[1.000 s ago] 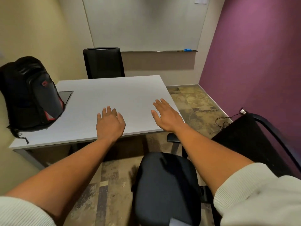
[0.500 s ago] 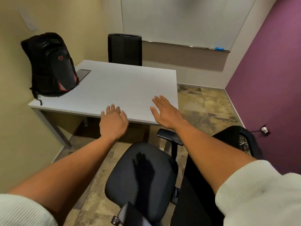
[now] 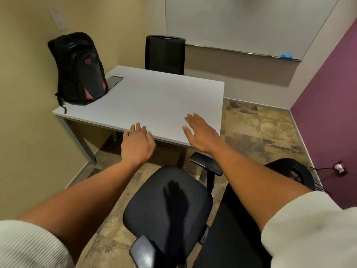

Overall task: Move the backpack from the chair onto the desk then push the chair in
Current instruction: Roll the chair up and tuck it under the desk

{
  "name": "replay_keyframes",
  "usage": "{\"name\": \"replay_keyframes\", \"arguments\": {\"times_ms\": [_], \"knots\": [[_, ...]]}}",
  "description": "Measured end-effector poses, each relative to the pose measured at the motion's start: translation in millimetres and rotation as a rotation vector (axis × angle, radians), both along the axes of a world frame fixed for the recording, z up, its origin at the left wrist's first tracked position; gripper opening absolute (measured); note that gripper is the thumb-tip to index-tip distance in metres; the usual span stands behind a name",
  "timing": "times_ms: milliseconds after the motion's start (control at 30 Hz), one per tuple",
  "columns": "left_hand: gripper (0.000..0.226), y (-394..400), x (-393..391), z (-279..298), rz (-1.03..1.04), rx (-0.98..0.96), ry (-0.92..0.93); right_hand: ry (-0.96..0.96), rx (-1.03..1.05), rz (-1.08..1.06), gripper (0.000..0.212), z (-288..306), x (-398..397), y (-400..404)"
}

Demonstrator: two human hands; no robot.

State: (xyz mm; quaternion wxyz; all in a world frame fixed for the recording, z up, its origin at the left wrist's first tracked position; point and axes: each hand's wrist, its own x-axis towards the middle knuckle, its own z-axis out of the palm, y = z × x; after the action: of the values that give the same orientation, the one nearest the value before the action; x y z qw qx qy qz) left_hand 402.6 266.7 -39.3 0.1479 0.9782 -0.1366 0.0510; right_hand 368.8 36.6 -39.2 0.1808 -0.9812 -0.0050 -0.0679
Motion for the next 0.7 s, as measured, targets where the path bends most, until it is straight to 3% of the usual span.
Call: {"name": "replay_keyframes", "arguments": {"times_ms": [400,700], "knots": [[0.046,-77.7,-122.8,-7.9,0.332,-0.067,0.002,0.025,0.063,0.360,0.058,-3.6,-38.0,-55.1],[0.043,-126.3,-188.0,7.4,0.427,-0.083,-0.021,0.051,0.040,0.464,0.058,3.3,-87.7,-93.6]]}}
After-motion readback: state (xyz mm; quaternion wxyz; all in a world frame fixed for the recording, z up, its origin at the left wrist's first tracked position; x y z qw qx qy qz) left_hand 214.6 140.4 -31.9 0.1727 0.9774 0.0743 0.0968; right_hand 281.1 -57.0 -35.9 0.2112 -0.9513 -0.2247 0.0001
